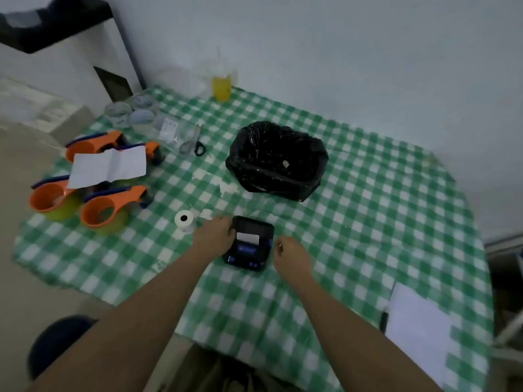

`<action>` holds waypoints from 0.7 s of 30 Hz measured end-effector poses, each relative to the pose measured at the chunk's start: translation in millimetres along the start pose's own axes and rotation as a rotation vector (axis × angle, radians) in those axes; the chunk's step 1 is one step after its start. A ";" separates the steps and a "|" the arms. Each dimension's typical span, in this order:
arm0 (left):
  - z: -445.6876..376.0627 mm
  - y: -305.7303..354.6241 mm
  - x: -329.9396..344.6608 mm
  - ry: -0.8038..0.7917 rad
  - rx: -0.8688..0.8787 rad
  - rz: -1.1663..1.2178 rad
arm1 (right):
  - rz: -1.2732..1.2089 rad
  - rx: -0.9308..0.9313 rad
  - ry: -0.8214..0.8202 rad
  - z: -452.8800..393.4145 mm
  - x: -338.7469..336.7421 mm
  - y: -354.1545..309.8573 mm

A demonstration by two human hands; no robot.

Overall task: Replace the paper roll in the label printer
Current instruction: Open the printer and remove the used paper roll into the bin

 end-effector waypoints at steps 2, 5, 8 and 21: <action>-1.0 -3.5 2.2 -0.008 -0.001 0.033 | -0.053 0.080 0.005 -2.8 3.7 6.8; 1.0 -7.9 8.3 -0.031 0.017 0.058 | -0.158 0.197 -0.011 -4.3 12.5 14.6; 1.2 -12.6 9.7 -0.056 0.037 0.060 | -0.289 0.272 -0.031 -7.8 17.9 17.0; -14.2 -22.9 8.4 -0.112 0.057 0.106 | -0.239 0.495 -0.268 -51.3 25.6 25.8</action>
Point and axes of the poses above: each hand's wrist, its own z-axis away from the middle knuckle, its own x-axis out of the palm, y = z × x, the point moved 9 cm from there along -z, towards the middle knuckle, and after that the axes turned 5 degrees about y, right-handed, at the moved point
